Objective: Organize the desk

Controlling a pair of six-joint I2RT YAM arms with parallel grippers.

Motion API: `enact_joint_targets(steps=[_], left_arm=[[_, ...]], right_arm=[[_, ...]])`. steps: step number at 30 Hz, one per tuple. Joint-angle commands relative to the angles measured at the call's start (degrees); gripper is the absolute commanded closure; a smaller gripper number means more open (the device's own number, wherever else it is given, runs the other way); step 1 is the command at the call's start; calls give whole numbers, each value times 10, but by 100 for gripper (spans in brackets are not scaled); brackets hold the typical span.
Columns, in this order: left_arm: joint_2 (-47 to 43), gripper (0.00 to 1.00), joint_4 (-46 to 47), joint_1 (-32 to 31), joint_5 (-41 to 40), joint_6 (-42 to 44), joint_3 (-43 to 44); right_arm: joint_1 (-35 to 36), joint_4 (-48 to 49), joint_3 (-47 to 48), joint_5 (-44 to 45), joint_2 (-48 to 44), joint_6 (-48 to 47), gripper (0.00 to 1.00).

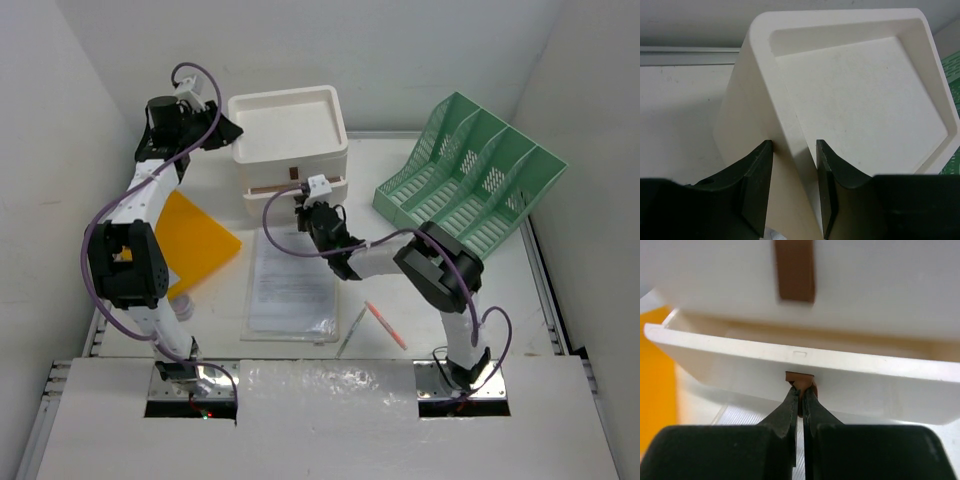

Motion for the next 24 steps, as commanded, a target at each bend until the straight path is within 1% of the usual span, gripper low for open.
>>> enact_joint_targets(steps=[1,2,6,8,10,11,12,13,14,15,16,17,18,19,20,21,23,24], left_arm=[[24,100,-40,10,35,1,6],[25,100,-38,12,33,-1,5],[30,100,-28,16,28,-9,4],[33,100,-28,17,28,-8,7],[35,100,-28,17,26,-7,8],[36,100,-29,18,25,-7,10],[36,100,-31,19,21,-5,13],[36,99,-35,19,21,-2,15],[38,90,-39,20,20,0,20],[39,82,-44,20,21,5,24],[40,75,-50,21,22,8,35],[44,62,-55,22,27,11,43],[47,56,-71,22,31,18,52],[52,45,-80,22,34,21,74],[55,43,-88,22,37,23,86],[58,40,-105,22,41,27,111],[65,37,-122,21,34,33,141],[68,36,-143,21,26,38,158]], right_arm=[[35,25,-70,-20,-64,4,100],[42,26,-105,-26,-91,5,100],[82,17,-182,-13,-164,0,100],[101,-10,-204,-4,-202,5,100],[106,-71,-208,-14,-227,20,100],[106,-96,-207,-22,-256,24,76],[106,-125,-202,-39,-273,19,55],[106,-200,-196,-41,-292,12,44],[106,-241,-176,-36,-311,4,38],[106,-332,-164,-16,-350,-6,30],[106,-379,-141,-2,-370,-12,27],[105,-422,-132,10,-389,-17,22],[105,-511,-121,19,-426,-22,13],[100,-563,-103,41,-442,-19,9],[92,-607,-96,43,-457,-4,6],[71,-695,-89,39,-482,10,1],[35,-763,-97,7,-504,45,1],[-11,-807,-107,-17,-514,57,1]])
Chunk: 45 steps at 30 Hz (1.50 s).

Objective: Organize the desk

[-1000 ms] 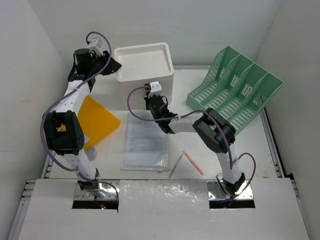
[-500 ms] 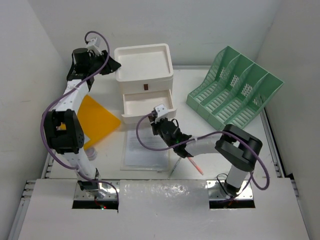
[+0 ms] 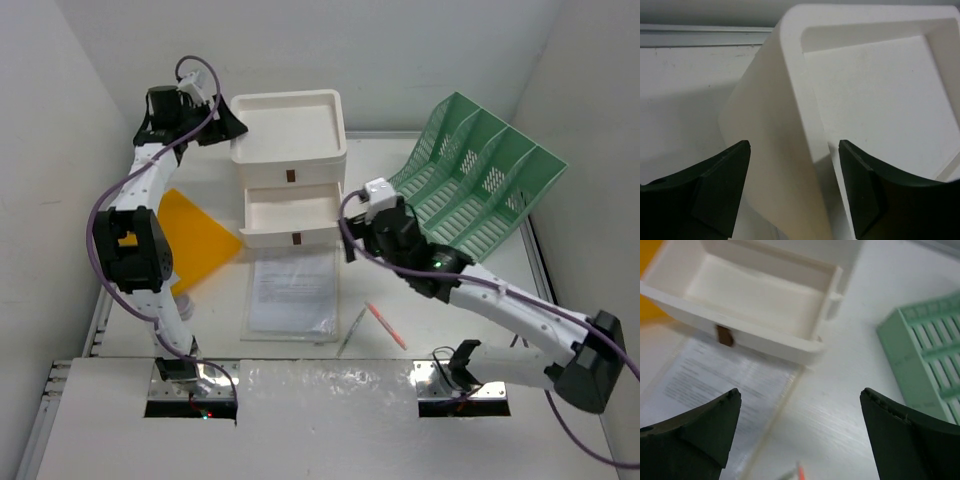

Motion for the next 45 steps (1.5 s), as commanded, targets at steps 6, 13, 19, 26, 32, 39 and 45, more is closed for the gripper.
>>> enact_joint_targets(steps=[6,13,19,26,32,39,45], left_arm=[[-17,27,-100,7,-45,41,172],[-98,28,-221,-7,14,147,203],[-230,29,-315,-117,9,286,67],[-283,30,-361,-130,47,342,-13],[-315,37,-401,-256,-21,422,-166],[-371,34,-405,-324,-38,426,-202],[-365,33,-388,-324,-41,406,-222]], right_arm=[[-138,-247,-132,-163,-83,61,9],[-137,-151,-246,-242,-84,63,30],[-137,-69,-295,-260,7,84,50],[-136,-77,-299,-208,23,111,52],[-136,-158,-244,-150,-47,107,53],[-84,-44,-287,-304,-182,117,42],[-9,-84,-271,-229,-86,129,35]])
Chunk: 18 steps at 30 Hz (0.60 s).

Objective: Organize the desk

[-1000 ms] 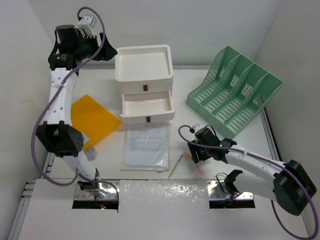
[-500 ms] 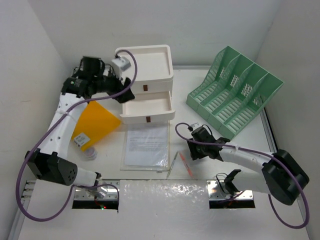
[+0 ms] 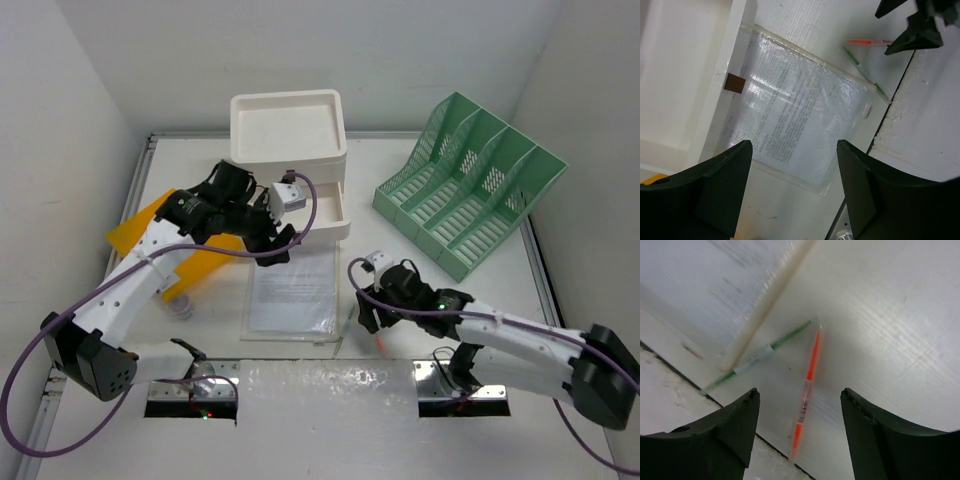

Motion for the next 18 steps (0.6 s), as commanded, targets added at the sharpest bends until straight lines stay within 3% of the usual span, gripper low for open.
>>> enact_joint_targets(steps=[1,3,7,8,11,18], left_arm=[[5,33,22,2,-1,-3,2],[4,33,22,2,-8,-5,4],[1,33,11,2,-7,-2,10],[1,33,4,2,-6,1,13],[2,32,1,1,7,1,17],[41,33,9,-69,19,-15,13]], right_arm=[[20,-7,14,9,108,24,36],[40,-47,31,61,158,46,39],[48,-73,41,87,228,73,55],[48,-74,39,91,225,82,73],[48,-108,36,142,194,101,100],[25,-268,134,362,34,78,100]])
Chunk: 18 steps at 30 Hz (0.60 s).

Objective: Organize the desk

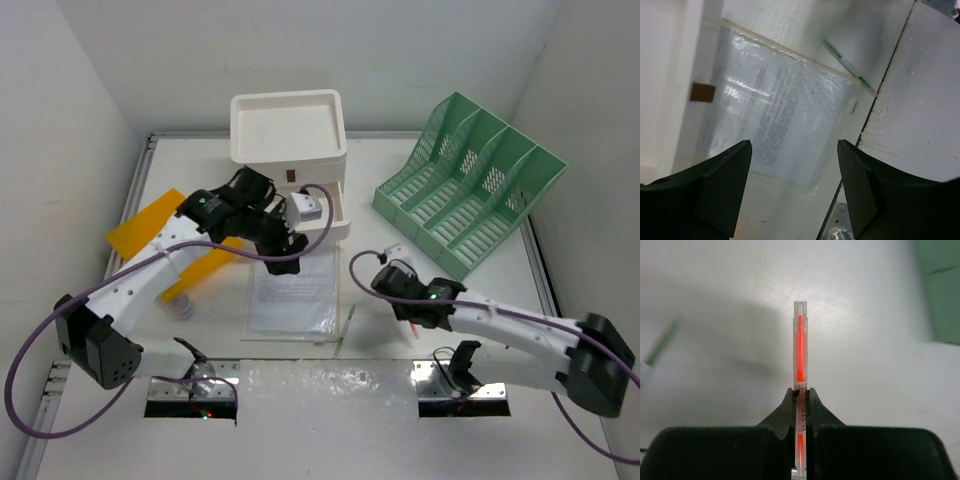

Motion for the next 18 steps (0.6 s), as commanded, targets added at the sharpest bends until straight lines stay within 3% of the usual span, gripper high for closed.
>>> enact_joint_targets(steps=[1,3,4,6,8,9,11,12,18], left_arm=[[21,33,18,-55,6,-12,13],[39,33,27,-102,-16,-23,13],[46,33,22,-123,-23,-23,20],[60,33,-10,-126,-15,-18,34],[43,34,-23,-120,-28,-15,48],[29,34,-18,-115,-50,-17,45],[-18,34,-10,-93,-77,-20,28],[-36,33,-22,-61,-93,-16,27],[-81,33,-97,116,-78,45,12]], right_arm=[[-20,-92,87,163,-96,-8,100],[-42,-77,127,200,-170,-89,100],[-52,-16,134,192,-193,-132,100],[-54,62,152,120,-233,-274,100],[-54,139,201,81,-213,-359,100],[-54,146,232,61,-157,-438,100],[-54,145,336,49,-79,-501,100],[-55,143,408,25,1,-544,100],[-59,118,620,-127,263,-678,100]])
